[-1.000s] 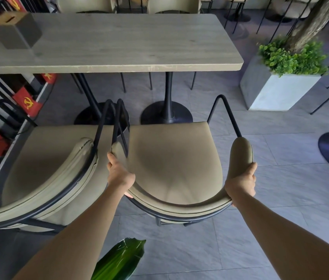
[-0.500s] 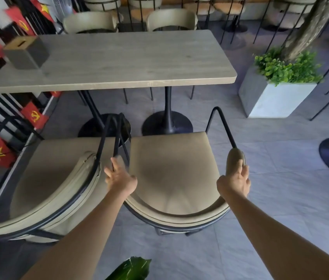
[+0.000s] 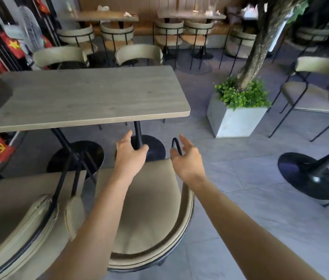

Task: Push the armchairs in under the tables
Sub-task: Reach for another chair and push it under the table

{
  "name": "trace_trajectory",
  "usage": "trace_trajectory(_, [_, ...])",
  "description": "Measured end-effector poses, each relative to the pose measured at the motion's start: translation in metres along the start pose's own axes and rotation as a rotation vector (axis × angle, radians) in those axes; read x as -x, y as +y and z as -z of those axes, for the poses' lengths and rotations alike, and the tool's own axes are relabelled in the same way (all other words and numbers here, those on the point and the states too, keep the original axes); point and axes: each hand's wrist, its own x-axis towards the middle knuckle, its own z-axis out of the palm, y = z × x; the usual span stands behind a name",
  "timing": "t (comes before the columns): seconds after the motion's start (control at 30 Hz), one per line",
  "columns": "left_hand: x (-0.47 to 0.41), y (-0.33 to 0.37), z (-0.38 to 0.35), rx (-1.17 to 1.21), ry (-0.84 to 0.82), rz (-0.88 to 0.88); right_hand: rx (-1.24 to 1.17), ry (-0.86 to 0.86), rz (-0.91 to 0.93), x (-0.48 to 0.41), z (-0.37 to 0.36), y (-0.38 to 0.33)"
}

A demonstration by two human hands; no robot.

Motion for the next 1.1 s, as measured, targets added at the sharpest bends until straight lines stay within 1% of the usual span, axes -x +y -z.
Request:
trace_trajectory(0.1, [-0.015,0.03,-0.022,0.159,0.033,0.012,-0.102,-0.027,0.013,-0.032,0.025,-0.022])
trace_trajectory(0.2, [-0.036,0.057,-0.049,0.246,0.055,0.025,-0.192,-0.038,0.009,-0.074,0.048,-0.039])
trace_trajectory(0.33, [-0.081,0.092,-0.093,0.339,0.091,0.064,-0.19,-0.111,0.036,-0.133,0.076,-0.054])
trace_trajectory(0.5, [-0.137,0.134,-0.156,0.37,0.144,0.06,-0.178,-0.155,0.038,-0.217,0.121,-0.057])
trace_trajectory(0.63, [-0.194,0.168,-0.207,0.389,0.184,0.061,-0.13,-0.18,0.092,-0.302,0.158,-0.058])
trace_trajectory(0.8, [-0.275,0.205,-0.265,0.335,0.325,0.033,-0.116,-0.277,0.153,-0.426,0.193,-0.063])
trace_trajectory(0.87, [-0.302,0.219,-0.281,0.296,0.381,0.01,-0.105,-0.301,0.166,-0.473,0.2,-0.069])
trace_trajectory(0.97, [-0.353,0.235,-0.3,0.355,0.471,0.032,-0.084,-0.349,0.196,-0.545,0.196,-0.084])
trace_trajectory(1.1, [-0.43,0.242,-0.308,0.311,0.576,0.085,-0.031,-0.487,0.262,-0.638,0.155,-0.107])
